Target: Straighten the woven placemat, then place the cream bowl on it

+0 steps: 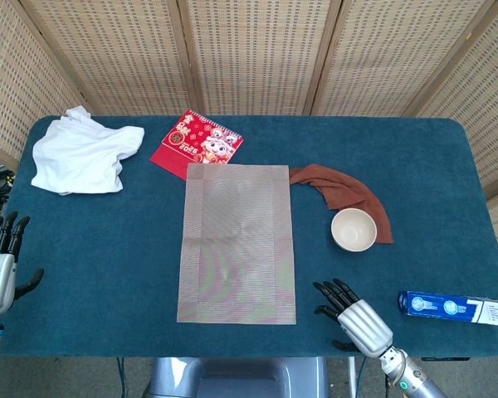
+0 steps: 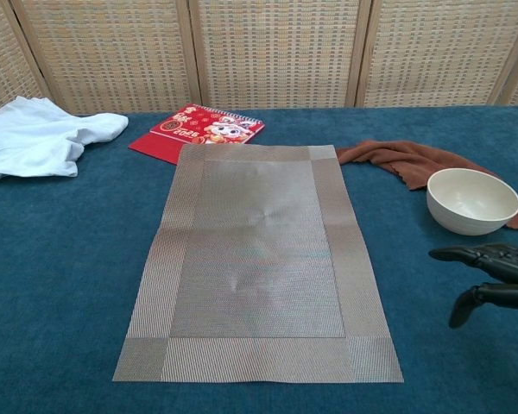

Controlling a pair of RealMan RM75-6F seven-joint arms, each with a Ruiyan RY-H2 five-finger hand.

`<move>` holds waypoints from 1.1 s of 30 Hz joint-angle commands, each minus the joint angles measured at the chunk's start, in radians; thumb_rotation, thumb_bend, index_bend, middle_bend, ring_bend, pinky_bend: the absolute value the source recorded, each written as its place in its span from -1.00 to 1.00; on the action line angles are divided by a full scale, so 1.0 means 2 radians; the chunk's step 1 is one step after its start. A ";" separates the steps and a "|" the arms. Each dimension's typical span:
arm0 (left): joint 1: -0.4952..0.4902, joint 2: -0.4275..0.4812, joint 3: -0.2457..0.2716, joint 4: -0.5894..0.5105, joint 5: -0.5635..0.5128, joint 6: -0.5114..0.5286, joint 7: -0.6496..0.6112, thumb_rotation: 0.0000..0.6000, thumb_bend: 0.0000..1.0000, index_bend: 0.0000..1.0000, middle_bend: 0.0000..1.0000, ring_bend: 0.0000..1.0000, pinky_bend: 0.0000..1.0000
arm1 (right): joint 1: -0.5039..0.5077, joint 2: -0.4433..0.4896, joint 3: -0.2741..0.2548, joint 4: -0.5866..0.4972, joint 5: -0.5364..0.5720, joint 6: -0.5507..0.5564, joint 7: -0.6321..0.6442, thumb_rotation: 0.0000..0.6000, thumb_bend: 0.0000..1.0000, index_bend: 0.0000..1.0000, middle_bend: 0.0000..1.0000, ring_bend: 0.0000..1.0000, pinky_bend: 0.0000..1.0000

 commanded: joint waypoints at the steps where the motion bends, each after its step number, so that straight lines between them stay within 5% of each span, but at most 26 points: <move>1: 0.001 0.000 -0.002 0.000 0.000 -0.001 0.000 1.00 -0.57 -0.88 -1.00 -1.00 -1.00 | 0.005 -0.015 0.002 0.013 0.003 0.002 0.001 1.00 -0.37 -0.27 -0.98 -1.00 -1.00; 33: 0.004 0.000 -0.022 0.006 -0.014 -0.022 -0.001 1.00 -0.57 -0.88 -1.00 -1.00 -1.00 | 0.031 -0.108 -0.001 0.083 0.029 0.000 0.039 1.00 -0.34 -0.27 -0.99 -1.00 -1.00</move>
